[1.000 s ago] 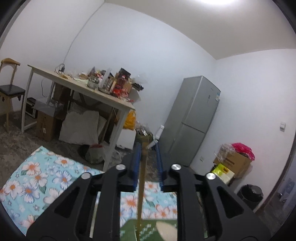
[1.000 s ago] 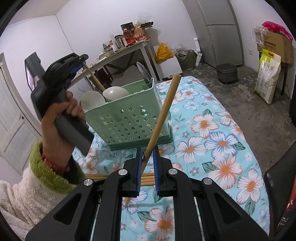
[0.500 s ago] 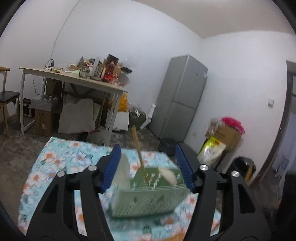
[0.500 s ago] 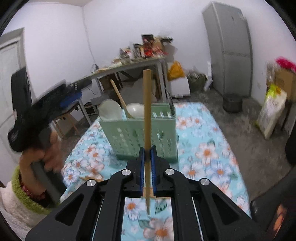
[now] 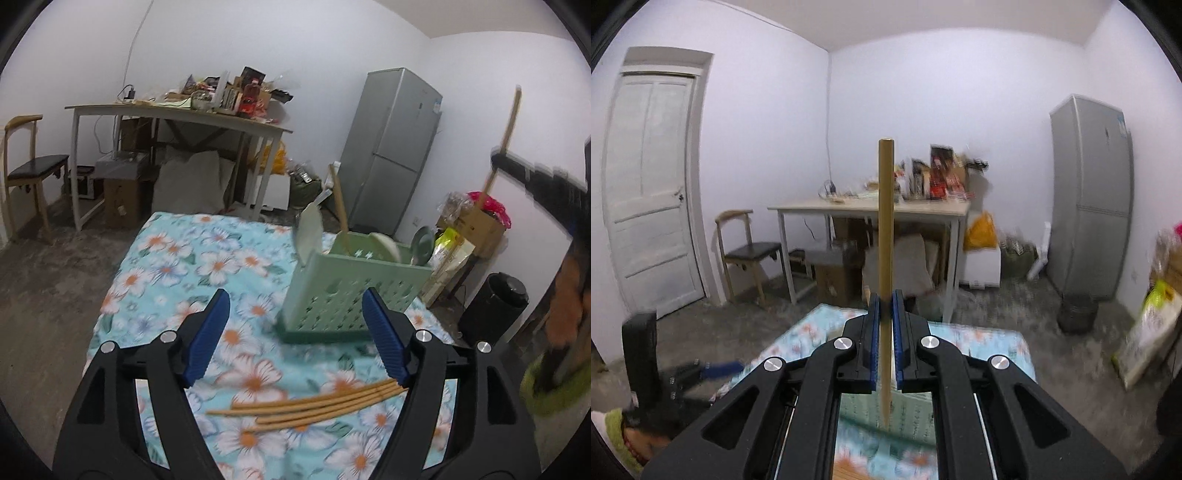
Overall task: Organize utensils
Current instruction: 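Lower the chopstick into the green holder with the right tool and open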
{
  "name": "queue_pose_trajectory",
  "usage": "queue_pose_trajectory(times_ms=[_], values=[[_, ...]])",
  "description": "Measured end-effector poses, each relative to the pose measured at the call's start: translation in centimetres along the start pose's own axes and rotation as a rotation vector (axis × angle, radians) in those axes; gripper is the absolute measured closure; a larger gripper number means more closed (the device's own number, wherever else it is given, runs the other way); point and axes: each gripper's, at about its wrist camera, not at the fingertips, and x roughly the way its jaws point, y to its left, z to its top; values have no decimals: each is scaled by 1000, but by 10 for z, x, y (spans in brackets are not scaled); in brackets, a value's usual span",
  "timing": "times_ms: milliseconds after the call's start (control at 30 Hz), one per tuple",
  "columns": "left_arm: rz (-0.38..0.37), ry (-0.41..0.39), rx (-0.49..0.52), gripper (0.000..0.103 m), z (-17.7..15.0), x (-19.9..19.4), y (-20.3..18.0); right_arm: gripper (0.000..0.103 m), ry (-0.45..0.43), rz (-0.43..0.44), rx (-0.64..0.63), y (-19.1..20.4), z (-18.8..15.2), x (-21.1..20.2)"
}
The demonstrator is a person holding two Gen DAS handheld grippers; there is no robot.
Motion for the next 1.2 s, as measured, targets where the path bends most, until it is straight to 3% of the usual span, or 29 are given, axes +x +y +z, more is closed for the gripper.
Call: queue_pose_trajectory(times_ms=[133,333,600,967,1067,1167,1200], values=[[9,4,2,29,-3,-7,5,96,-51,33,-48,9,21,13],[21,2,16,28,-1,-11,5,96,-53,68,-140,29,26,41],[32,11,-20,28,0,-10,14,96,31,66,-299,44,-3,88],[27,19,-34,28,-2,-10,18,96,201,-30,-485,46,-60,128],[30,24,-36,28,-2,-9,18,90,249,-42,-464,38,-72,129],[31,26,-39,28,-1,-9,18,69,260,-58,-444,30,-77,122],[30,28,-42,28,-1,-8,19,66,261,-62,-438,28,-78,119]])
